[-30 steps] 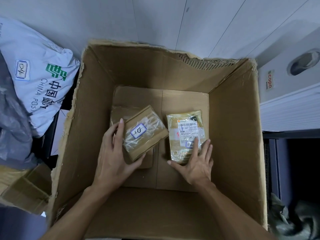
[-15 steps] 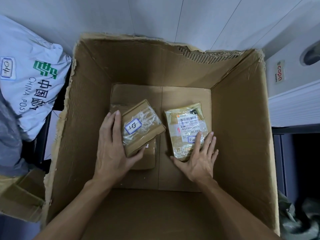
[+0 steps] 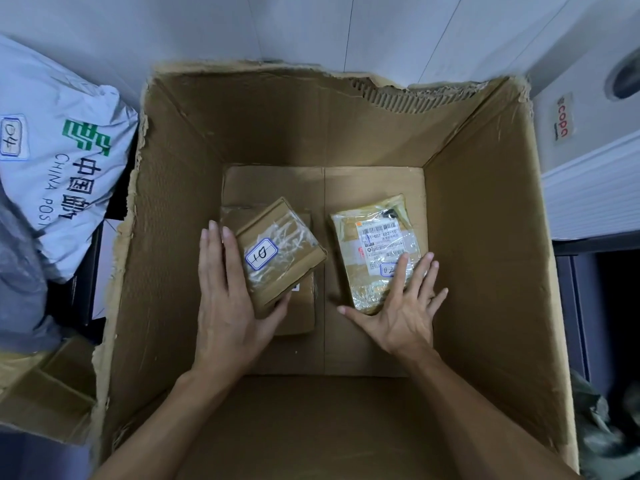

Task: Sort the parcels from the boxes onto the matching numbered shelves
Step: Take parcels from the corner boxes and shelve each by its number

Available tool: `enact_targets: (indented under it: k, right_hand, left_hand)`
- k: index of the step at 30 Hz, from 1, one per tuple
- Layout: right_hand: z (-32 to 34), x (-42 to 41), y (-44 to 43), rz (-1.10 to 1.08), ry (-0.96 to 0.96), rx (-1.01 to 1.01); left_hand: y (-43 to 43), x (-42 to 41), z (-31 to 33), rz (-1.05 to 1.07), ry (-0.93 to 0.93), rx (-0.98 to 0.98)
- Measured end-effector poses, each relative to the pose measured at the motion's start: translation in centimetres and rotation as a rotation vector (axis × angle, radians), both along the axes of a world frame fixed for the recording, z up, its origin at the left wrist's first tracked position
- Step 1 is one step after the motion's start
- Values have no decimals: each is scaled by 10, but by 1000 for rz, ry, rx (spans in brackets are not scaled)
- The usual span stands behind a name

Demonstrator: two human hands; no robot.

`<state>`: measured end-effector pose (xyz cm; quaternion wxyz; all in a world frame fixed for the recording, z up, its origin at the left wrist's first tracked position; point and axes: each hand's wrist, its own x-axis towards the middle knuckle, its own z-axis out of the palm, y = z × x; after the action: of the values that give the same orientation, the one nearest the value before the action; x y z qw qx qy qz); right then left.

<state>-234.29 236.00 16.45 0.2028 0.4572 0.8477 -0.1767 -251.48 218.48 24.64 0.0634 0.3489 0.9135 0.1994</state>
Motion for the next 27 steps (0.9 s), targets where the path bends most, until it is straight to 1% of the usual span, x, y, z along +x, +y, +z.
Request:
enact_targets:
  k: [4, 8, 13, 16, 20, 24, 27]
  right_hand:
    - [-2, -3, 0, -6, -18, 32]
    - [-5, -5, -2, -28, 0, 45]
    - [9, -7, 5, 28, -28, 45]
    - [26, -10, 11, 51, -13, 57]
    - [55, -16, 18, 130, -42, 89]
    - [89, -20, 26, 145, 8, 107]
    - [123, -22, 31, 142, 88, 124]
  left_hand:
    - [0, -2, 0, -4, -20, 7]
    - [4, -4, 1, 29, 3, -11]
    - [8, -7, 4, 27, 25, -29]
    - [7, -12, 8, 13, 23, -40]
    - [9, -19, 20, -30, 17, -66]
    - [10, -23, 44, -60, 17, -90]
    - [10, -25, 73, -67, 22, -97]
